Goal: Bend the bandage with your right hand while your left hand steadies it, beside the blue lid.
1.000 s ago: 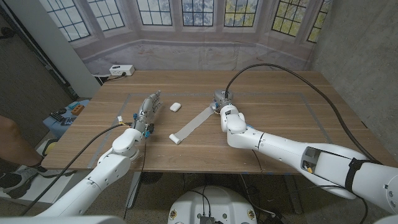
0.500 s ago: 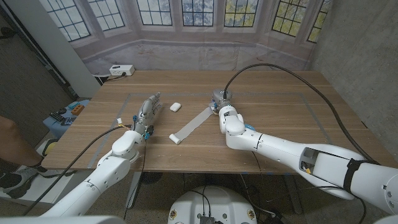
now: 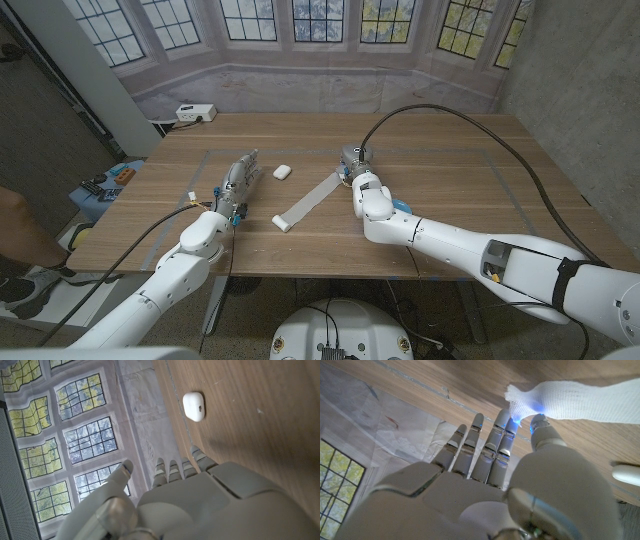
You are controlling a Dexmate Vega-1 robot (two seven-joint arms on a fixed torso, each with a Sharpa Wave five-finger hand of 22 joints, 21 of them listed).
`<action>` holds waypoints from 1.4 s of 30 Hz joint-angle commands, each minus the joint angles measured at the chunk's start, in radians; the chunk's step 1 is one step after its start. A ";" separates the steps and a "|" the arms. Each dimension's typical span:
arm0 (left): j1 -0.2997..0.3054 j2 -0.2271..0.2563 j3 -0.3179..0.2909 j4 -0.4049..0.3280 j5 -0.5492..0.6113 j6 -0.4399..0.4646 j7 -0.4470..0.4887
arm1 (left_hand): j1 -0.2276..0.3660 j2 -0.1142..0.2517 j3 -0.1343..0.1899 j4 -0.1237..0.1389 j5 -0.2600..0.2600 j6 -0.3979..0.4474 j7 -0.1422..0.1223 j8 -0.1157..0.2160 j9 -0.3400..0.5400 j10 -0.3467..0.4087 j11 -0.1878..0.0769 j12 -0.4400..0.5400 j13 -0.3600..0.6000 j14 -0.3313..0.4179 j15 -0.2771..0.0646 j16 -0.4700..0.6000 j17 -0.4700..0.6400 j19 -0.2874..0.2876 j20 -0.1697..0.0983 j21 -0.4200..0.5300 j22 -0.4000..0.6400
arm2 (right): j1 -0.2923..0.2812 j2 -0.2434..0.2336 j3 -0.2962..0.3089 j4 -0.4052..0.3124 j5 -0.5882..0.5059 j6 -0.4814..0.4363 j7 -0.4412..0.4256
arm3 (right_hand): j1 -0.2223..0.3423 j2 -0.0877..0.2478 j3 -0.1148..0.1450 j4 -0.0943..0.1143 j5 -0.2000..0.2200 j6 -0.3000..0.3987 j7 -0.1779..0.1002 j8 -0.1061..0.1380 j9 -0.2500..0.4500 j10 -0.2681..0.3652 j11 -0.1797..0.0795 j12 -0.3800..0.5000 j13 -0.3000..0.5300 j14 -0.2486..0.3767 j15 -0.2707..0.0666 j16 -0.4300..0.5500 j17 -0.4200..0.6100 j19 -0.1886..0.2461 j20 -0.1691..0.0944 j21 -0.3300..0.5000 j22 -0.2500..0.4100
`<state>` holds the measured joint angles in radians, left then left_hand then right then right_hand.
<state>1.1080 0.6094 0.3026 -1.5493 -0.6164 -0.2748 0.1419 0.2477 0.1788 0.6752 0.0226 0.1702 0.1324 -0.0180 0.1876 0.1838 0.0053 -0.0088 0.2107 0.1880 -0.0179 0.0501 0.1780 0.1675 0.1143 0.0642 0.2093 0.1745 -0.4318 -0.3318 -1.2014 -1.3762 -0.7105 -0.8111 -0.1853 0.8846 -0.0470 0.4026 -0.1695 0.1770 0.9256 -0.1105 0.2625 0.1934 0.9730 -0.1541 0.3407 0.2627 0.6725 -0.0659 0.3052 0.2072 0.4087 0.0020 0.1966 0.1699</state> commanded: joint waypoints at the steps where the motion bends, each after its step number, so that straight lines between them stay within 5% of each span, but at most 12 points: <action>1: -0.001 0.000 0.003 0.000 0.001 0.004 -0.002 | 0.009 -0.002 0.002 0.004 0.004 0.011 -0.001 0.006 0.002 0.006 0.004 -0.002 0.003 -0.002 0.001 0.002 0.003 0.000 0.008 -0.006 0.005 | 0.000 0.000 0.007 0.021 -0.001 0.017 -0.017 | 0.012 0.003 -0.002 0.001 0.005 0.007 -0.004 0.002 0.003 0.002 -0.005 0.006 0.005 0.012 -0.149 0.010 0.005 0.012 -0.001 0.004 0.003; 42: -0.003 0.000 0.006 0.004 -0.003 0.008 -0.008 | 0.013 -0.002 0.001 0.006 0.004 0.012 -0.001 0.004 0.003 0.007 0.002 -0.002 0.004 -0.001 0.000 0.002 0.003 0.001 0.009 -0.006 0.005 | -0.035 0.018 0.031 0.084 0.002 0.065 -0.149 | 0.127 0.037 -0.031 -0.001 0.006 0.164 -0.038 0.030 0.011 0.140 -0.036 0.081 0.040 0.147 -0.165 0.070 0.033 0.084 -0.051 0.012 0.003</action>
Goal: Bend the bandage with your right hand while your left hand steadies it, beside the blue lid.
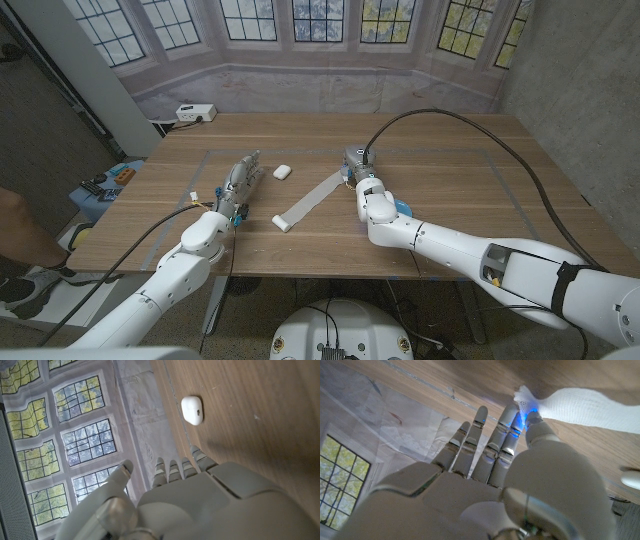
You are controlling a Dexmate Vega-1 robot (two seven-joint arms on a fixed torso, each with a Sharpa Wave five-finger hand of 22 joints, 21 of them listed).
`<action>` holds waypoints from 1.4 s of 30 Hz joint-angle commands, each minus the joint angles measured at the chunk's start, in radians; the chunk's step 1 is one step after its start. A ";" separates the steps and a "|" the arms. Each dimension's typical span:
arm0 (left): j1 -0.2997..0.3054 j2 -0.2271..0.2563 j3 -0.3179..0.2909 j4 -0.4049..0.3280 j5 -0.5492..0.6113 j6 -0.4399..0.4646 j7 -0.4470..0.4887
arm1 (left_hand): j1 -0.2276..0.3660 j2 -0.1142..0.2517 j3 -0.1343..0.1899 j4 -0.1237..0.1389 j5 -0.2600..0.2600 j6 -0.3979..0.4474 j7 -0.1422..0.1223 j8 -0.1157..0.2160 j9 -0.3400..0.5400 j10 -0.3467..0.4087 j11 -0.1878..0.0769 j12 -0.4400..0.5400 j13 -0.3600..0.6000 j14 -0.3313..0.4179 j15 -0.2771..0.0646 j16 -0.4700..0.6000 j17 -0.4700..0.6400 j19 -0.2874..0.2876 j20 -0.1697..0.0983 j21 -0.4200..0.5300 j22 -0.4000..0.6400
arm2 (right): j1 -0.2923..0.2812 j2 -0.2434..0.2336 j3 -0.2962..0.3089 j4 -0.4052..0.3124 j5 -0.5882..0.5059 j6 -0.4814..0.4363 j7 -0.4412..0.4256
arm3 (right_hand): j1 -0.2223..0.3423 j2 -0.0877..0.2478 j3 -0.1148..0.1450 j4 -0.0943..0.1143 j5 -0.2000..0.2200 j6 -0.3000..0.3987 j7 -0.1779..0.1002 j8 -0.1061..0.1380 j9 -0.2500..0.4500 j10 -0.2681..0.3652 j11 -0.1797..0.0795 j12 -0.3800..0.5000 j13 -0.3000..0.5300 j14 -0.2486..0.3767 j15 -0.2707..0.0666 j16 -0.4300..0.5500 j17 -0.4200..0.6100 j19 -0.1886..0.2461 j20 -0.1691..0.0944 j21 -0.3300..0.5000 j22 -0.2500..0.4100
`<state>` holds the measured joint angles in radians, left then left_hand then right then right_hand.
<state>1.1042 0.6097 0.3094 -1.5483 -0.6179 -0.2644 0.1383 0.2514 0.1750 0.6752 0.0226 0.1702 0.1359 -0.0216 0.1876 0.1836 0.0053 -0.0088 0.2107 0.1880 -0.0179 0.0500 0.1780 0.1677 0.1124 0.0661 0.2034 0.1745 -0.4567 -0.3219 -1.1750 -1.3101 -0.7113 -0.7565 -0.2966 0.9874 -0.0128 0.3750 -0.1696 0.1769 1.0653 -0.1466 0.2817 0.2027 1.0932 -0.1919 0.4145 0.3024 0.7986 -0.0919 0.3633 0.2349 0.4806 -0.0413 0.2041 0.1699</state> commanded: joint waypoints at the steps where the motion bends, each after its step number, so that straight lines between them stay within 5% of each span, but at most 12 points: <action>1: 0.002 0.000 -0.001 0.003 -0.002 -0.002 -0.004 | 0.009 0.002 0.001 0.006 0.004 0.008 0.002 0.004 0.003 0.007 0.002 -0.002 0.004 -0.001 0.000 0.002 0.003 0.003 0.007 0.000 0.005 | -0.010 0.007 0.003 0.018 0.002 0.014 -0.040 | 0.027 0.002 -0.004 -0.001 0.006 0.026 -0.003 0.011 0.002 0.020 0.000 0.008 0.000 0.023 -0.139 0.013 0.005 0.014 -0.009 0.005 0.003; 42: 0.008 -0.002 -0.003 0.025 -0.015 -0.031 -0.034 | 0.013 0.001 0.001 0.008 0.004 0.009 0.001 0.002 0.004 0.008 0.002 -0.002 0.004 -0.002 0.001 0.001 0.003 0.003 0.007 0.000 0.005 | -0.020 -0.004 -0.018 -0.126 -0.063 -0.104 0.048 | 0.090 0.014 -0.018 -0.003 0.005 0.067 -0.006 0.020 0.006 0.061 -0.010 0.029 0.016 0.077 -0.143 0.031 0.010 0.030 -0.019 0.002 0.004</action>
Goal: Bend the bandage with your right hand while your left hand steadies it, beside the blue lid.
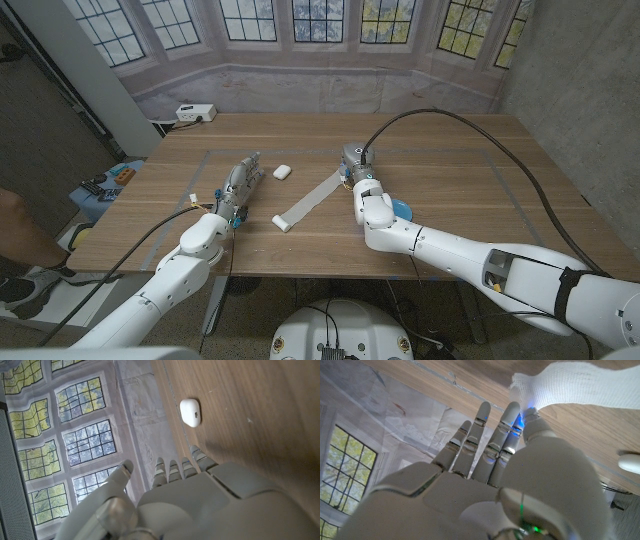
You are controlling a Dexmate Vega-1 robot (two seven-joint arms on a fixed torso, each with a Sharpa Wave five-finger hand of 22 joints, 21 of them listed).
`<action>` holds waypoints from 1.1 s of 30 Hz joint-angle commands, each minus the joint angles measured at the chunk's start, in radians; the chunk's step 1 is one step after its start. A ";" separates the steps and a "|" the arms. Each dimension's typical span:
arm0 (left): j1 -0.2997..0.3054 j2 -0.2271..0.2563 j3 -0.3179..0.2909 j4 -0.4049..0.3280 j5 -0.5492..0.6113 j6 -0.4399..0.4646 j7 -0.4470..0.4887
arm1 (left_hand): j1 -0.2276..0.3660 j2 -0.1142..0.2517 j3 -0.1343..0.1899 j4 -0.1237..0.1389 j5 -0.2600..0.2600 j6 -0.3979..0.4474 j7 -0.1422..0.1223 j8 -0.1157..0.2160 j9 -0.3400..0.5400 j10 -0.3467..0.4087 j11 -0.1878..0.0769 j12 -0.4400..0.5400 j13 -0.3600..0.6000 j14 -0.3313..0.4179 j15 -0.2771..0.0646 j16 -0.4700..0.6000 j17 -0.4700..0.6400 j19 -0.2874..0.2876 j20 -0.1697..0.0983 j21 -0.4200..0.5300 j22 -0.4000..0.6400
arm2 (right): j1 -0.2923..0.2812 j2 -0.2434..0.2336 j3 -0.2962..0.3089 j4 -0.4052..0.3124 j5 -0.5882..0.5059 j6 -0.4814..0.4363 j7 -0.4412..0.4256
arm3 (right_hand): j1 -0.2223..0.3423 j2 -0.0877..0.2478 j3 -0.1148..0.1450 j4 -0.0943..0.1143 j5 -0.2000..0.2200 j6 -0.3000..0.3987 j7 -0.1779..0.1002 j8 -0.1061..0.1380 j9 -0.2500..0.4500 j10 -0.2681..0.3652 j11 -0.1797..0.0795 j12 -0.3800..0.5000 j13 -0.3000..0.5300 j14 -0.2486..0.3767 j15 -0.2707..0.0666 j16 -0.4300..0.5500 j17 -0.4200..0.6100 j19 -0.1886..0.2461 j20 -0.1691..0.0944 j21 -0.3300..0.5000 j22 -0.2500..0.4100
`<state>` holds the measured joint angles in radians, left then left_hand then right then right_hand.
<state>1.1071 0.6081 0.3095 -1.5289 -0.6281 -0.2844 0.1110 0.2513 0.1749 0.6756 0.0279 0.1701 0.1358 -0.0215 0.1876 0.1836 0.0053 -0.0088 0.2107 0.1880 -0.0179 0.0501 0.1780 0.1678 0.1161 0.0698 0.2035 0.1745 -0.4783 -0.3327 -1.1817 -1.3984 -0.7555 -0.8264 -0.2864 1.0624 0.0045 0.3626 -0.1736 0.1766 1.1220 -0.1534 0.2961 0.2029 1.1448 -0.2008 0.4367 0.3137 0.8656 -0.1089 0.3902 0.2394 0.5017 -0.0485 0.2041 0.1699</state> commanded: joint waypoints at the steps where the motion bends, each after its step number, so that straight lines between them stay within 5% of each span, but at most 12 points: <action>1: 0.006 0.000 -0.003 0.005 -0.005 -0.011 -0.006 | 0.013 0.001 0.000 0.003 0.004 0.009 0.001 0.002 0.004 0.007 0.002 -0.003 0.004 -0.002 0.001 0.001 0.003 -0.001 0.004 0.000 0.005 | 0.002 0.008 -0.012 -0.040 -0.019 -0.037 0.040 | 0.017 -0.003 -0.006 0.001 0.006 0.011 0.000 0.006 0.005 0.008 -0.001 0.007 0.005 0.011 -0.127 0.005 0.006 0.009 -0.012 0.002 0.004; 33: 0.022 -0.002 -0.004 0.013 -0.011 -0.034 -0.023 | 0.015 0.001 0.000 0.004 0.004 0.009 0.001 0.002 0.004 0.008 0.002 -0.003 0.004 -0.002 0.001 0.001 0.002 -0.001 0.005 0.000 0.005 | 0.020 0.021 -0.057 -0.120 -0.076 -0.126 0.150 | 0.064 -0.005 -0.016 0.002 0.002 0.024 0.008 0.003 0.005 0.027 -0.001 0.023 0.028 0.049 -0.126 0.018 0.012 0.024 -0.009 0.002 0.004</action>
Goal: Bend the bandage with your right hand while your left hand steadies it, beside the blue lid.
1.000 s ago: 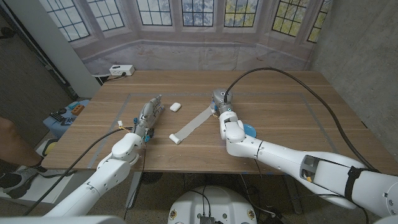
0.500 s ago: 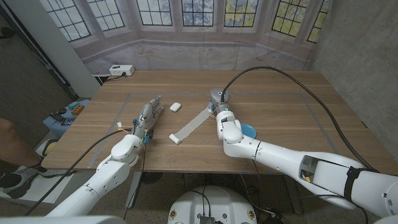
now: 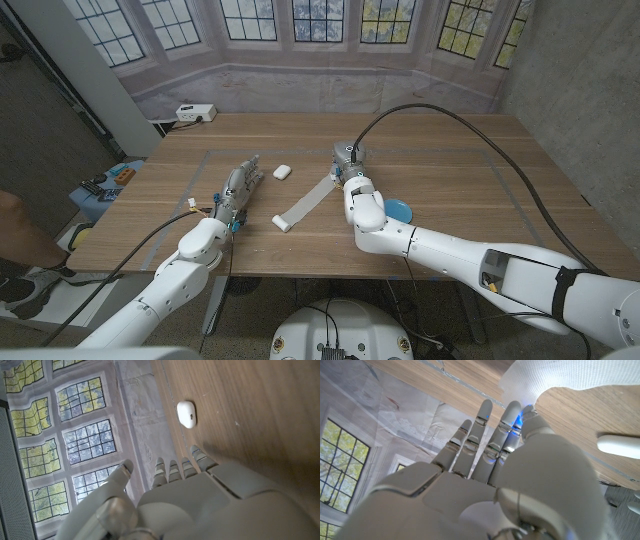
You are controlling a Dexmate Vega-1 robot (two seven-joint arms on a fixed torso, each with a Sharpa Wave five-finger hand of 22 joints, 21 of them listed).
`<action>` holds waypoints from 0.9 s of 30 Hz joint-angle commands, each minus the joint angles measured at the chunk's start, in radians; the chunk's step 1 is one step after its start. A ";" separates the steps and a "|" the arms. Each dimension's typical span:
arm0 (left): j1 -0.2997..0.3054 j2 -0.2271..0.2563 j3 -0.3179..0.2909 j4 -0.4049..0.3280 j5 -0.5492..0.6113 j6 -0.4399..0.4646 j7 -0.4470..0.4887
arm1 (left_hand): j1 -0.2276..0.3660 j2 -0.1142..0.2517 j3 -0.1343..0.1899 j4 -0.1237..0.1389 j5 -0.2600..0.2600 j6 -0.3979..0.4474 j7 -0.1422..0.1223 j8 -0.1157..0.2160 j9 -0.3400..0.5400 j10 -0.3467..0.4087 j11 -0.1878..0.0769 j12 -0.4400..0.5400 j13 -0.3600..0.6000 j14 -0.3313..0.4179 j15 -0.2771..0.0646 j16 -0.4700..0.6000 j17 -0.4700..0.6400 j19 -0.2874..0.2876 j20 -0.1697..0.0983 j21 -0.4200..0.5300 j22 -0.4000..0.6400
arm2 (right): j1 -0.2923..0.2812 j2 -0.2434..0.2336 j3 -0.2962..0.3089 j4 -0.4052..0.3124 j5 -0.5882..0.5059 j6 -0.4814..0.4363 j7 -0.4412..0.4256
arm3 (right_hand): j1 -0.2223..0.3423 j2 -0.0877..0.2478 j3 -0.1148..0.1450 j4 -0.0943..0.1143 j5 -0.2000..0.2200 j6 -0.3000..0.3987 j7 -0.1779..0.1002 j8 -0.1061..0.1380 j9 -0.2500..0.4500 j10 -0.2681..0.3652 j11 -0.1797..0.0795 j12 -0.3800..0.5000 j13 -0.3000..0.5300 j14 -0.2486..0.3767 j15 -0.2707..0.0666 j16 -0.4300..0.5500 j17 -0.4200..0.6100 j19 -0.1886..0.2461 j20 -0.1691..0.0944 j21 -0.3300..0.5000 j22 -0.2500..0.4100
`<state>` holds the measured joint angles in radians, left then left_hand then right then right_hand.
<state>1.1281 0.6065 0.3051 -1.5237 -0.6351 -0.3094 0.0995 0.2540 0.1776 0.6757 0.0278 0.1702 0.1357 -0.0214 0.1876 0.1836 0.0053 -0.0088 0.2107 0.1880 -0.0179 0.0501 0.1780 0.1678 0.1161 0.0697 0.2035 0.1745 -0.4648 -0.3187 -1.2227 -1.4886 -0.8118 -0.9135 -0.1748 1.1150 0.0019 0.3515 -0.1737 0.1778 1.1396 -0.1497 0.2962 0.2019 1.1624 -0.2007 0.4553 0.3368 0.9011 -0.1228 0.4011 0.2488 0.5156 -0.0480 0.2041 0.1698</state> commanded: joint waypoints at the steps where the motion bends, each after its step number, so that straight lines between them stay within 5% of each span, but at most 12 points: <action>1: 0.001 -0.001 0.000 0.009 -0.005 -0.010 -0.012 | 0.013 -0.001 0.000 0.004 0.004 0.009 0.002 0.002 0.004 0.008 0.002 -0.003 0.004 -0.002 0.001 0.001 0.002 -0.001 0.005 0.000 0.005 | 0.005 0.009 -0.016 -0.033 -0.021 -0.045 0.039 | 0.013 -0.001 -0.005 0.002 0.001 0.007 0.005 0.003 0.006 0.009 -0.001 0.005 0.005 0.014 -0.113 0.008 0.003 0.010 -0.010 0.002 0.005; 27: 0.001 -0.007 0.000 0.032 -0.011 -0.029 -0.029 | 0.014 -0.002 -0.001 0.006 0.005 0.012 0.002 0.002 0.004 0.008 0.003 -0.003 0.004 -0.002 0.002 0.001 0.003 -0.002 0.006 -0.001 0.005 | 0.038 0.044 -0.070 -0.067 -0.041 -0.151 0.114 | 0.028 0.004 -0.018 0.007 -0.001 0.005 0.019 -0.004 0.008 0.006 0.003 0.011 0.021 0.026 -0.112 0.015 0.008 0.014 -0.006 0.001 0.005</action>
<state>1.1345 0.6030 0.3033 -1.5053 -0.6429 -0.3322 0.0807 0.2581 0.1735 0.6756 0.0278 0.1702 0.1358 -0.0214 0.1876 0.1835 0.0053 -0.0088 0.2107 0.1880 -0.0179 0.0500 0.1780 0.1679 0.1124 0.0734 0.2036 0.1745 -0.4391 -0.2887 -1.2727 -1.5428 -0.8467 -1.0240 -0.0840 1.1298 0.0056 0.3335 -0.1667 0.1767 1.1429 -0.1387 0.2931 0.2071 1.1623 -0.2005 0.4590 0.3545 0.9170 -0.1283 0.4106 0.2534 0.5155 -0.0480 0.2041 0.1698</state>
